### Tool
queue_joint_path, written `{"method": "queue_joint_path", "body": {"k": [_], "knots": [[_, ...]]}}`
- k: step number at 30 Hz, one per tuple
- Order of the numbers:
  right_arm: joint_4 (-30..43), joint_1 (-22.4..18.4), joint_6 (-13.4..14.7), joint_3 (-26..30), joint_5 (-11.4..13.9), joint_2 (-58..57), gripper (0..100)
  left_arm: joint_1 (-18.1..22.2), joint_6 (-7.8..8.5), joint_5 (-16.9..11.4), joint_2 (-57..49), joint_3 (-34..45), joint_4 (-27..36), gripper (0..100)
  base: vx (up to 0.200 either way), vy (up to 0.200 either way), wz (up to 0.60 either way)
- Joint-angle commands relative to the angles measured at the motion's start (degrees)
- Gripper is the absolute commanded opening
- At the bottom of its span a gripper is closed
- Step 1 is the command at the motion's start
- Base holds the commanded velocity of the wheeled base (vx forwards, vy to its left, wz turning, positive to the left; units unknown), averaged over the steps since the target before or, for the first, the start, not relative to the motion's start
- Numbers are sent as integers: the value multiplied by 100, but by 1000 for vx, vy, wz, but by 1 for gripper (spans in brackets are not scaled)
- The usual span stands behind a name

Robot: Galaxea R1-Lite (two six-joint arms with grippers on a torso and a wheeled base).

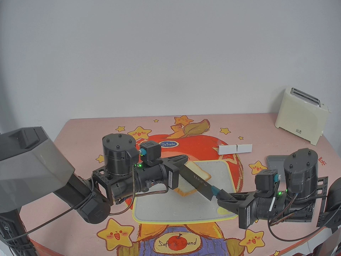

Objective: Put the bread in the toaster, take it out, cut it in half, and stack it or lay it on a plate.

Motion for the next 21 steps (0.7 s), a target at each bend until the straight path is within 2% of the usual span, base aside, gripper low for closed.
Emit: {"method": "queue_joint_path", "body": {"k": [1, 21], "knots": [[1, 4, 0, -1, 0, 20, 0, -2, -3, -3, -116, -6, -55, 0, 0, 0, 0], [-43, 4, 8, -36, 0, -41, 0, 24, -3, 6, 182, 117, -64, 0, 0, 0, 0]]}}
